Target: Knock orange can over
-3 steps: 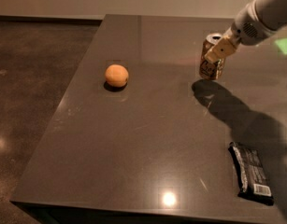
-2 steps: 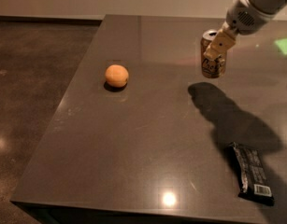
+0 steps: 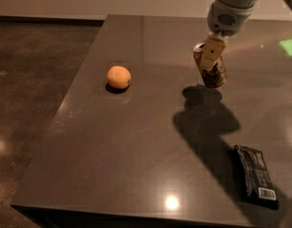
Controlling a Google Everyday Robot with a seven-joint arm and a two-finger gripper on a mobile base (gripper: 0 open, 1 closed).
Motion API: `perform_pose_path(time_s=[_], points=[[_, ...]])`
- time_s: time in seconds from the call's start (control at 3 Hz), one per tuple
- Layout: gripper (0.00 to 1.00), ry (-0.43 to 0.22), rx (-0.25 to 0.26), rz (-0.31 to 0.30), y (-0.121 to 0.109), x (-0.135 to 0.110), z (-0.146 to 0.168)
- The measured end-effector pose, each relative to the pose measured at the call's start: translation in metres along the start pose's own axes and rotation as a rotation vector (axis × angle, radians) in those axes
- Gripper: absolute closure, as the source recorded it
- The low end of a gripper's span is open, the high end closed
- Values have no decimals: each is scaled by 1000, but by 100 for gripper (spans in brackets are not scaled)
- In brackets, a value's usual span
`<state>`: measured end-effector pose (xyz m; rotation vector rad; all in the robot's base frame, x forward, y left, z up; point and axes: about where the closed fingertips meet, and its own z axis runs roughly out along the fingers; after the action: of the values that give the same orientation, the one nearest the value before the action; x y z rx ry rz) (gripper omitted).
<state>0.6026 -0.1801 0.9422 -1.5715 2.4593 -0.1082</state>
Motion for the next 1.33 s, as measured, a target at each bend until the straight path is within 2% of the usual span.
perform_pose_path(time_s=[0.33, 0.67, 1.0, 1.33], points=[[100, 36, -23, -80, 7, -9, 8], [82, 56, -39, -207, 25, -23, 14], [57, 89, -46, -306, 42, -31, 18], [35, 126, -45, -366, 52, -34, 23]])
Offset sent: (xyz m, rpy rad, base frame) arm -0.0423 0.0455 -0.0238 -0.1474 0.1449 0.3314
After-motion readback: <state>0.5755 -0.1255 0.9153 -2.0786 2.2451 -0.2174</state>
